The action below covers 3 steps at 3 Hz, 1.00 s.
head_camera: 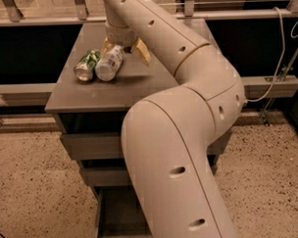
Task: Place blue plastic bottle into bottom drawer
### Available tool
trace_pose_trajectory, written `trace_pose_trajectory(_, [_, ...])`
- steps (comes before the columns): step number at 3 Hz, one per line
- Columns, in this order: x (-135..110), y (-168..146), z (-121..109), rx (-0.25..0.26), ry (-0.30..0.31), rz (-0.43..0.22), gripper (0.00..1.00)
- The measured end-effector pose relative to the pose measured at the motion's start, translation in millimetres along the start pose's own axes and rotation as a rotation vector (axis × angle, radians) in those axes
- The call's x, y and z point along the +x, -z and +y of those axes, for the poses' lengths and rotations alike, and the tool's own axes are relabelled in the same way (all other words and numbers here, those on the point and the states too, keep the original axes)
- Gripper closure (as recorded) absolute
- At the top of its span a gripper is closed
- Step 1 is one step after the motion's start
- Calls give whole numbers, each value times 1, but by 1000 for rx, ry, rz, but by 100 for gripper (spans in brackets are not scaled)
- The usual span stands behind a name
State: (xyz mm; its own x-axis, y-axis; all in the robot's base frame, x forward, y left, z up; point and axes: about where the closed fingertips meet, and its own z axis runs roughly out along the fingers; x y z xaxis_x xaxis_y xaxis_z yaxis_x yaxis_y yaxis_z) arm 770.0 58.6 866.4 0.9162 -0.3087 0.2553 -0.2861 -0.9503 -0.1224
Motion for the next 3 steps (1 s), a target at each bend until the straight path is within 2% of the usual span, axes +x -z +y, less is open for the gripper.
trace_pose_trajectory(1, [-1, -7, -11, -2, 1, -6, 10])
trace_pose_trajectory(3, [-3, -21, -18, -13, -2, -26, 10])
